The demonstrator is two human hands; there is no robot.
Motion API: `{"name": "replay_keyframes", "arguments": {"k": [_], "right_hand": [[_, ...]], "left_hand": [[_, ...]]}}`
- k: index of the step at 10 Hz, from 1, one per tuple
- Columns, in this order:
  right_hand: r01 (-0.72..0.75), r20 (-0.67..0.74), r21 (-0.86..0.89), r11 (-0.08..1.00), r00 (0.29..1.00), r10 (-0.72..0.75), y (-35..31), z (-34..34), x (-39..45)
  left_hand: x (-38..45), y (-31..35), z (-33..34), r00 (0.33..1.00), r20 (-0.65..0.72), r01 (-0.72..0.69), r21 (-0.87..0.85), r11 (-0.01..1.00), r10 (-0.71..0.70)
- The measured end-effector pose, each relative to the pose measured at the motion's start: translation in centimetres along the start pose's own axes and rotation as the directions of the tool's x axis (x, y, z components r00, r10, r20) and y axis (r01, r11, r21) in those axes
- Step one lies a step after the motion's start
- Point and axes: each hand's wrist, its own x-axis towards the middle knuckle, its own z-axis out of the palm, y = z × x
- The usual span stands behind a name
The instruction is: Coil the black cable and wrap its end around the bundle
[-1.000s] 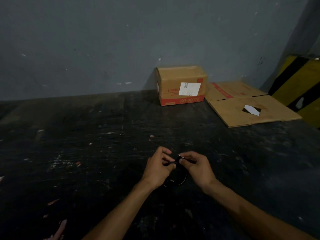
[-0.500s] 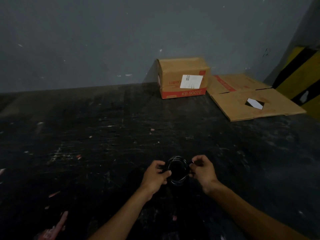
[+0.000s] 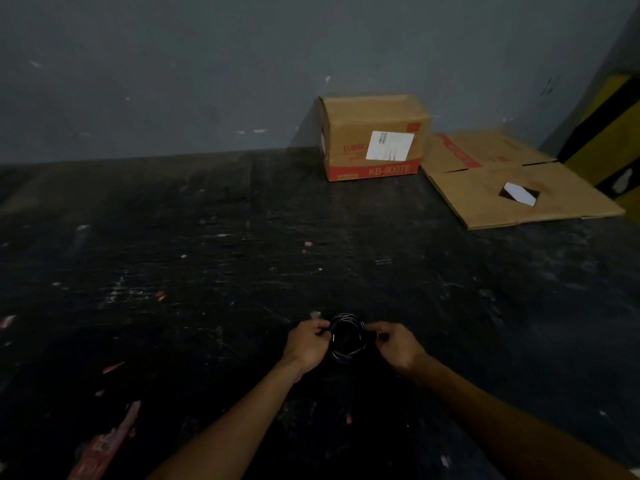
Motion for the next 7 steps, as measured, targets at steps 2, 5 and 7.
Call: {"name": "replay_keyframes", "arguments": {"k": [2, 5, 7], "right_hand": [[0.097, -0.023, -0.109, 0.989, 0.995, -0.1, -0.9, 0.6, -0.2], [0.051, 0.032, -0.161, 0.986, 0.998, -0.046, -0.1, 0.9, 0.2], [-0.025, -0.133, -0.013, 1.0, 0.991, 0.023, 0.5, 1.4, -3.0]], "left_hand": [[0.3, -0.5, 0.2, 0.998, 0.051, -0.057, 0.24, 0.969, 0.046], [0.6, -1.5, 0.3, 0.998, 0.054, -0.048, 0.309, 0.95, 0.033], [-2.1, -3.0, 0.4, 0.994, -0.107, -0.004, 0.146, 0.989, 0.02]]}}
